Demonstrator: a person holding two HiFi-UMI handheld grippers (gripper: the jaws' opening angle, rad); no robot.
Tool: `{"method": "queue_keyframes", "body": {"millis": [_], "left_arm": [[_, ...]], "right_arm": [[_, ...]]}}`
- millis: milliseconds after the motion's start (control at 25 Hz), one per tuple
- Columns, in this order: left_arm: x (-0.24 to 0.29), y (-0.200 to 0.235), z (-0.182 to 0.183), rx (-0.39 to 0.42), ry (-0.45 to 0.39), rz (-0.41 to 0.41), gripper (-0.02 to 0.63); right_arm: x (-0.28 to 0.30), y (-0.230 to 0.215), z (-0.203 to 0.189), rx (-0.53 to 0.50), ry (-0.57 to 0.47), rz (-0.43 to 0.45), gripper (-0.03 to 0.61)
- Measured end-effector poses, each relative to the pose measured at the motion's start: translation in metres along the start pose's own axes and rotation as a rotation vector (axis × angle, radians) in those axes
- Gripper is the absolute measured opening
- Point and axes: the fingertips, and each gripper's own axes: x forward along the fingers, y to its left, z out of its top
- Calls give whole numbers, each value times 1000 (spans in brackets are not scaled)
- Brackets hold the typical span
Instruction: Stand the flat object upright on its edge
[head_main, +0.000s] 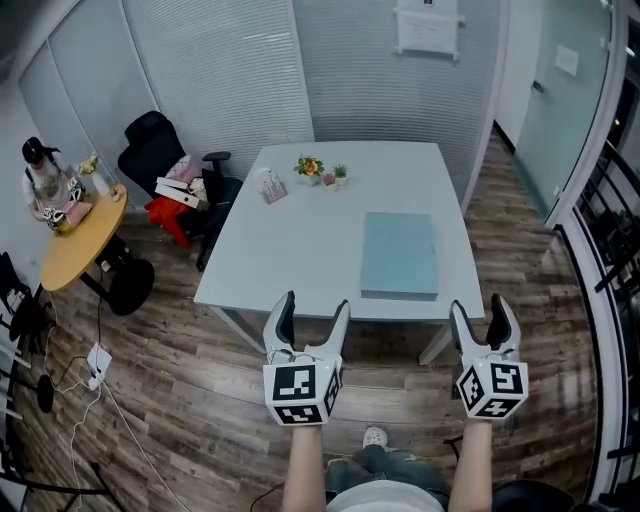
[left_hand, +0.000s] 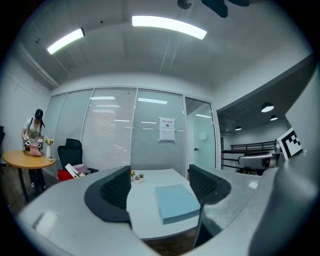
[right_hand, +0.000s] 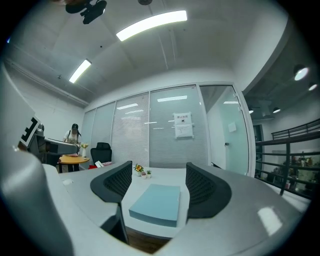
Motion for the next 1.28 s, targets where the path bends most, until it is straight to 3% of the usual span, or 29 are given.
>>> {"method": "queue_keyframes", "body": {"millis": [680,1280], "left_arm": [[85,13,-11,-28,40,23,357],[215,40,-21,-50,80,-52,357]], "right_arm": [[86,-27,-13,19,44,21,350],[199,-49,-23,22,78,-28,350]]}}
